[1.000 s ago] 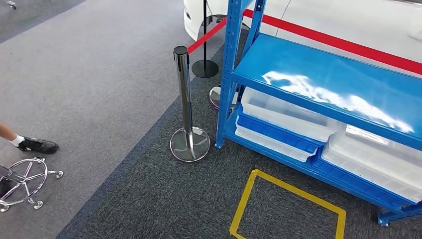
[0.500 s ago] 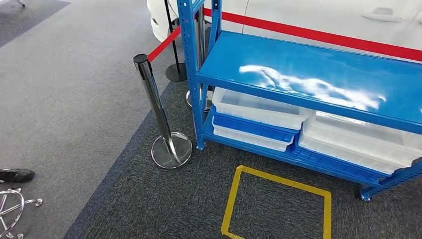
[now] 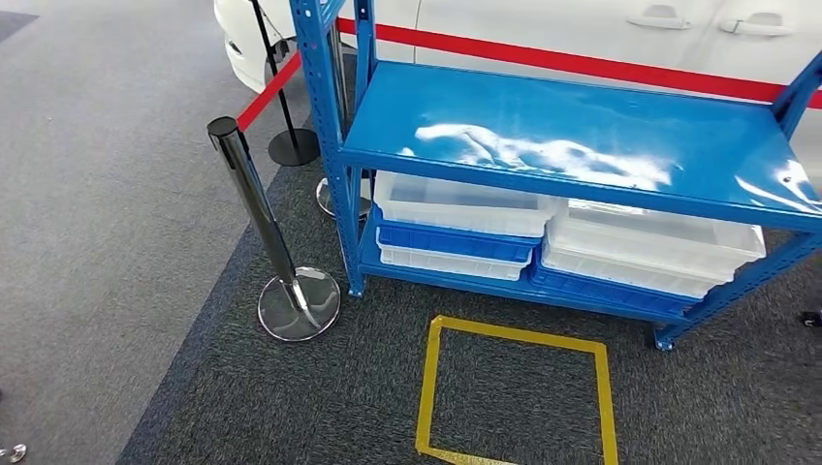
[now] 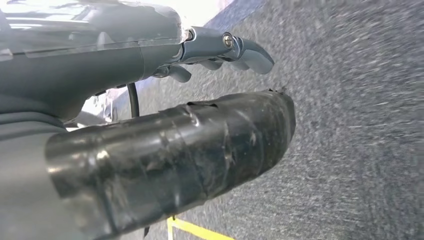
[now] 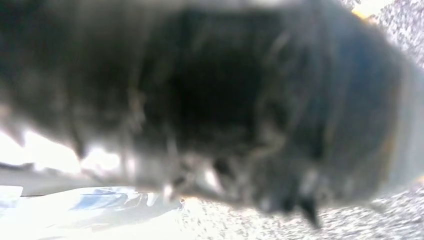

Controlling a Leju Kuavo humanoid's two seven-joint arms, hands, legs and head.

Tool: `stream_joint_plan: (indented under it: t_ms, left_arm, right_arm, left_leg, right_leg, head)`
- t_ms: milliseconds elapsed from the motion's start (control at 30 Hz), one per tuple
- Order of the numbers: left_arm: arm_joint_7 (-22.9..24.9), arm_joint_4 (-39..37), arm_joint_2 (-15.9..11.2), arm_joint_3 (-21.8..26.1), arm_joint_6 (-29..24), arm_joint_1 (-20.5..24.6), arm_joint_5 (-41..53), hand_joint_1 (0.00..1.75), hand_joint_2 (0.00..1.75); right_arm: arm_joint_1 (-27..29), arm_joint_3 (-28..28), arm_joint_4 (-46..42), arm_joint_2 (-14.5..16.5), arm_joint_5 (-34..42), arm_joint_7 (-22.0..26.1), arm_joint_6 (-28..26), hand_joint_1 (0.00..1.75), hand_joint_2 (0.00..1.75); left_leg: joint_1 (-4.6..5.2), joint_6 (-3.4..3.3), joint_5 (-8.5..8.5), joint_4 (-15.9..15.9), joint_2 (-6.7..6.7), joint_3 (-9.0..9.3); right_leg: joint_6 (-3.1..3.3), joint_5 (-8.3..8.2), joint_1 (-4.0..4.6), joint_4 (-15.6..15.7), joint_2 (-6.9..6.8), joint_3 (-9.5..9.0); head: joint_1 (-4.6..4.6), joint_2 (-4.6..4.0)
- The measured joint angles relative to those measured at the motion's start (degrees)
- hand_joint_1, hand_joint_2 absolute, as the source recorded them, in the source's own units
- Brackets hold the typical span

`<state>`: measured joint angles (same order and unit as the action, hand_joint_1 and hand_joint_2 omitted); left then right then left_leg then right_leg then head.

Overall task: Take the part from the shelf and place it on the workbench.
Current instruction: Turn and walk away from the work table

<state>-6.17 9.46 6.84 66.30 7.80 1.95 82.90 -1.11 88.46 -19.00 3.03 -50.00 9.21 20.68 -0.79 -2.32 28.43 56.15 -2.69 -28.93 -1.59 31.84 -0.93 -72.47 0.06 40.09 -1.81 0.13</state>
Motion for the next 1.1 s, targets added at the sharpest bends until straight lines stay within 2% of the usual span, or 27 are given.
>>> stream_joint_plan:
  t_ms: [67,133,167,233,300,333,367,400,433,467,500,533,567,600,633,667,700,733,767,833,900,933,967,1000,1033,1067,1100]
  left_arm:
    - [0.0,0.0,0.0,0.0,0.0,0.0,-0.1,0.00,0.00]
    - [0.0,0.0,0.0,0.0,0.0,0.1,-0.1,0.00,0.00]
    - [0.0,0.0,0.0,0.1,0.0,0.2,-0.1,0.00,0.00]
    - [0.0,0.0,0.0,0.1,0.0,0.5,-0.1,0.00,0.00]
    - [-0.1,0.0,0.0,0.1,0.1,0.7,-0.1,0.00,0.00]
    - [-0.1,0.0,0.0,0.1,0.1,0.7,-0.1,0.00,0.00]
    - [-0.1,0.0,0.0,0.1,0.1,0.6,-0.1,0.00,0.00]
    - [-0.1,0.0,-0.1,0.1,0.2,0.6,-0.1,0.00,0.00]
    - [-0.1,0.0,-0.1,0.1,0.2,0.5,-0.1,0.00,0.00]
    - [-0.1,0.0,-0.2,0.1,0.3,0.4,-0.1,0.00,0.00]
    - [-0.1,0.0,-0.2,0.1,0.3,0.4,-0.1,0.00,0.00]
    - [-0.1,0.0,-0.2,0.1,0.3,0.3,-0.1,0.00,0.00]
    - [-0.1,0.0,-0.2,0.2,0.3,0.3,-0.1,0.00,0.00]
    - [-0.1,0.0,-0.2,0.2,0.3,0.2,-0.1,0.00,0.00]
    - [-0.1,0.0,-0.3,0.2,0.3,0.2,-0.1,0.00,0.00]
    - [-0.1,0.0,-0.3,0.2,0.3,0.2,-0.1,0.00,0.00]
    - [-0.1,0.0,-0.4,0.2,0.3,0.3,-0.1,0.00,0.00]
    - [-0.1,0.0,-0.4,0.2,0.3,0.5,-0.1,0.00,0.00]
    - [-0.1,0.0,-0.4,0.2,0.3,0.6,-0.1,0.00,0.00]
    - [-0.1,0.0,-0.4,0.2,0.3,0.5,-0.1,0.00,0.00]
    - [-0.1,0.0,-0.3,0.2,0.2,0.3,-0.1,0.00,0.00]
    - [-0.1,0.0,-0.3,0.2,0.2,0.3,-0.1,0.00,0.00]
    - [-0.1,0.0,-0.3,0.2,0.2,0.3,-0.1,0.00,0.00]
    - [0.0,0.0,-0.3,0.2,0.2,0.3,-0.1,0.00,0.00]
    - [0.0,0.0,-0.3,0.2,0.2,0.3,-0.1,0.00,0.00]
    - [0.1,0.0,-0.3,0.2,0.2,0.3,0.0,0.00,0.00]
    - [0.2,0.0,-0.3,0.2,0.2,0.4,0.0,0.00,0.00]
  right_arm:
    - [0.1,0.0,0.0,0.0,0.0,0.0,0.0,0.00,0.00]
    - [-0.1,0.0,0.0,-0.1,-0.1,0.0,0.0,0.00,0.00]
    - [-0.1,0.0,0.0,-0.1,-0.1,0.0,0.0,0.00,0.00]
    - [0.0,0.1,0.0,-0.1,-0.2,0.1,0.0,0.00,0.00]
    - [0.1,0.1,0.1,-0.1,-0.3,0.3,0.0,0.00,0.00]
    - [0.0,0.1,0.1,-0.1,-0.3,0.3,0.0,0.00,0.00]
    - [0.0,0.1,0.1,-0.1,-0.3,0.4,0.0,0.00,0.00]
    - [-0.1,0.1,0.1,-0.1,-0.4,0.4,0.0,0.00,0.00]
    - [-0.2,0.1,0.1,-0.1,-0.4,0.4,0.0,0.00,0.00]
    - [-0.2,0.1,0.1,-0.1,-0.4,0.4,0.0,0.00,0.00]
    - [-0.2,0.1,0.2,-0.1,-0.4,0.4,0.0,0.00,0.00]
    - [-0.1,0.1,0.2,-0.1,-0.4,0.4,0.0,0.00,0.00]
    - [-0.1,0.2,0.2,-0.1,-0.4,0.4,0.0,0.00,0.00]
    - [-0.2,0.2,0.3,-0.1,-0.4,0.4,0.0,0.00,0.00]
    - [-0.2,0.2,0.3,-0.1,-0.5,0.4,0.0,0.00,0.00]
    - [-0.3,0.2,0.4,-0.1,-0.5,0.4,0.0,0.00,0.00]
    - [-0.3,0.2,0.4,-0.1,-0.5,0.4,0.0,0.00,0.00]
    - [-0.2,0.2,0.4,-0.1,-0.5,0.5,0.0,0.00,0.00]
    - [-0.1,0.2,0.4,-0.1,-0.5,0.5,0.0,0.00,0.00]
    - [-0.1,0.2,0.5,-0.1,-0.5,0.5,0.0,0.00,0.00]
    - [-0.3,0.2,0.5,-0.1,-0.4,0.4,-0.3,0.00,0.00]
    - [-0.4,0.2,0.5,-0.1,-0.3,0.4,-0.5,0.00,0.00]
    - [-0.4,0.2,0.5,-0.1,-0.3,0.2,-0.7,0.00,0.00]
    - [-0.3,0.2,0.6,-0.1,-0.3,0.0,-0.9,0.00,0.00]
    - [-0.3,0.2,0.6,-0.1,-0.4,-0.3,-1.1,0.00,0.00]
    - [-0.2,0.2,0.6,-0.2,-0.5,-0.5,-1.2,0.00,0.00]
    - [-0.2,0.2,0.7,-0.2,-0.6,-0.7,-1.2,0.00,0.00]
  left_leg:
    - [0.05,0.46,0.71,0.2,-1.19,0.74]
    - [0.29,1.13,1.45,0.4,-2.19,1.31]
    - [0.41,1.47,1.70,0.4,-2.62,1.50]
    - [0.49,2.08,2.10,0.1,-3.37,2.13]
    - [0.32,2.66,3.44,1.8,-1.86,1.97]
    - [0.18,2.88,4.82,4.3,-0.48,0.79]
    - [0.09,3.02,6.44,8.0,0.96,-1.07]
    - [0.07,3.10,7.91,12.1,1.72,-3.51]
    - [0.06,3.16,8.62,15.5,2.04,-5.74]
    - [0.06,3.17,8.18,17.1,2.17,-7.26]
    - [0.06,3.13,6.51,16.6,2.23,-7.78]
    - [0.06,3.01,3.91,14.0,2.47,-7.28]
    - [0.05,2.83,1.02,10.2,3.28,-6.27]
    - [0.03,2.58,-1.01,6.6,4.36,-5.14]
    - [0.05,2.33,-2.00,4.0,5.30,-4.15]
    - [0.12,2.08,-2.13,2.5,5.93,-3.53]
    - [0.23,1.80,-1.64,2.1,5.89,-3.14]
    - [0.22,1.50,-1.45,1.7,5.43,-2.79]
    - [0.16,1.16,-1.47,1.3,4.88,-2.49]
    - [-0.09,0.40,-1.47,0.6,3.74,-1.79]
    - [0.01,-0.11,-1.06,0.4,2.69,-1.28]
    - [0.07,-0.20,-0.80,0.4,2.27,-1.05]
    - [0.10,-0.20,-0.50,0.4,1.90,-0.74]
    - [0.11,-0.13,-0.18,0.4,1.65,-0.33]
    - [0.11,0.01,0.18,0.5,1.46,0.19]
    - [0.11,0.20,0.61,0.5,1.30,0.72]
    - [0.24,0.48,1.07,0.5,1.16,1.14]
  right_leg:
    - [0.27,-3.68,0.07,7.5,-1.73,-3.97]
    - [1.00,-5.21,0.49,12.9,-3.18,-6.76]
    - [1.39,-5.00,0.71,13.5,-3.33,-7.04]
    - [2.05,-4.92,0.66,13.8,-2.12,-7.14]
    - [2.69,-4.98,0.32,14.4,-1.05,-7.74]
    - [2.98,-5.01,0.14,14.7,-0.54,-8.06]
    - [3.20,-4.93,0.16,14.8,-0.03,-8.23]
    - [3.39,-4.82,0.18,14.8,0.55,-8.32]
    - [3.49,-4.66,0.19,14.8,1.24,-8.47]
    - [3.54,-4.46,0.21,14.8,1.97,-8.73]
    - [3.52,-4.21,0.22,14.8,2.73,-9.10]
    - [3.42,-3.93,0.22,14.8,3.47,-9.56]
    - [3.28,-3.61,0.21,14.8,4.15,-9.93]
    - [3.03,-3.24,0.29,14.6,4.77,-10.16]
    - [2.75,-2.94,0.29,14.5,5.36,-10.21]
    - [2.44,-2.71,0.27,14.4,5.90,-10.11]
    - [2.05,-2.56,0.24,14.4,6.42,-10.05]
    - [1.70,-2.48,0.16,14.5,6.92,-10.06]
    - [1.38,-2.30,0.13,14.4,6.70,-10.08]
    - [0.87,-0.72,0.24,11.4,4.32,-8.75]
    - [0.49,2.30,0.20,4.2,1.42,-4.62]
    - [0.32,3.36,0.10,0.7,0.79,-2.38]
    - [0.19,3.43,0.01,-1.4,0.46,-0.86]
    - [0.14,2.30,-0.07,-1.2,0.28,-0.47]
    - [0.19,0.15,-0.12,1.2,0.15,-1.25]
    - [0.37,-2.41,-0.13,5.0,-0.07,-2.79]
    - [0.61,-4.24,0.04,8.8,-0.34,-4.42]
  head:
    - [0.02,0.00]
    - [-0.05,0.00]
    - [-0.09,0.00]
    - [-0.13,0.00]
    - [-0.32,0.00]
    - [-0.45,0.00]
    - [-0.59,0.00]
    - [-0.68,0.00]
    - [-0.67,0.00]
    - [-0.67,0.00]
    - [-0.67,0.00]
    - [-0.67,0.00]
    - [-0.67,0.00]
    - [-0.63,0.00]
    - [-0.63,0.00]
    - [-0.60,0.00]
    - [-0.61,0.00]
    - [-0.62,0.00]
    - [-0.60,0.00]
    - [-0.44,0.00]
    - [-0.32,0.00]
    - [-0.33,0.00]
    - [-0.32,0.00]
    - [-0.32,0.00]
    - [-0.31,0.00]
    - [-0.30,0.00]
    - [-0.28,0.00]
